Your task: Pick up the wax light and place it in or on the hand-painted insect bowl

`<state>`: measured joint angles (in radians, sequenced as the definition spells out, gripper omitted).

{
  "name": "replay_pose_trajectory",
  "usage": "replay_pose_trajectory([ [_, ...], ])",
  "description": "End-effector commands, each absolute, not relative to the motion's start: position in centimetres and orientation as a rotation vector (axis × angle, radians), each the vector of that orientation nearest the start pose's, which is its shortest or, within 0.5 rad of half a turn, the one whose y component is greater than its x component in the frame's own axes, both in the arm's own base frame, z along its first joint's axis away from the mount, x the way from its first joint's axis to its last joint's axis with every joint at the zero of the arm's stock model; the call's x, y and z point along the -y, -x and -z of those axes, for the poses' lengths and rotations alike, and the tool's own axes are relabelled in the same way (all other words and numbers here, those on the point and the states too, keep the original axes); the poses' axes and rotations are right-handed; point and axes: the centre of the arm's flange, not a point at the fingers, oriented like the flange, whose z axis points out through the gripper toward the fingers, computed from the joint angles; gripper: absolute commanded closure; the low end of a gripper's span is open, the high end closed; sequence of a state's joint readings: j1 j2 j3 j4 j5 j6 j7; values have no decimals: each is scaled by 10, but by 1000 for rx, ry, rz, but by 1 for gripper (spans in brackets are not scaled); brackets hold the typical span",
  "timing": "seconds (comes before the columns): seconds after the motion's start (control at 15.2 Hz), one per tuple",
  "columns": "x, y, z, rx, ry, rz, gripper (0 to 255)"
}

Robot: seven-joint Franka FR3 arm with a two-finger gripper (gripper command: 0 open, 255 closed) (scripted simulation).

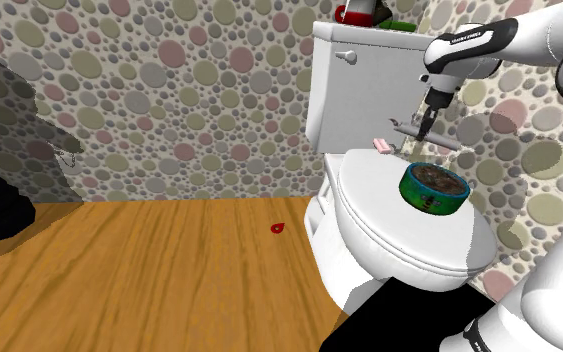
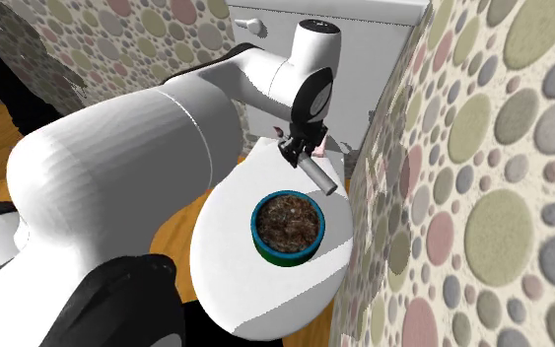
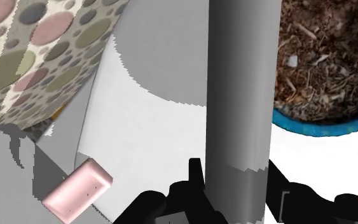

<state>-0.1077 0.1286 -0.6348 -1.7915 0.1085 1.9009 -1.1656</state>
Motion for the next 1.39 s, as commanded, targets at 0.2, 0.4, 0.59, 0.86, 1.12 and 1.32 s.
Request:
replay_pose_trajectory([
  [0.2,356,-392,-489,613,3071,40,255],
  [0.4,339,-356,-488,613,3071,40,255],
  [0.59,322,-322,-487,613,3071,40,255],
  [0.86,322,-322,-465,613,3071,40,255],
  [1.12,322,-322,-444,613,3071,40,255],
  [1.32,322,-322,-429,613,3071,40,255],
])
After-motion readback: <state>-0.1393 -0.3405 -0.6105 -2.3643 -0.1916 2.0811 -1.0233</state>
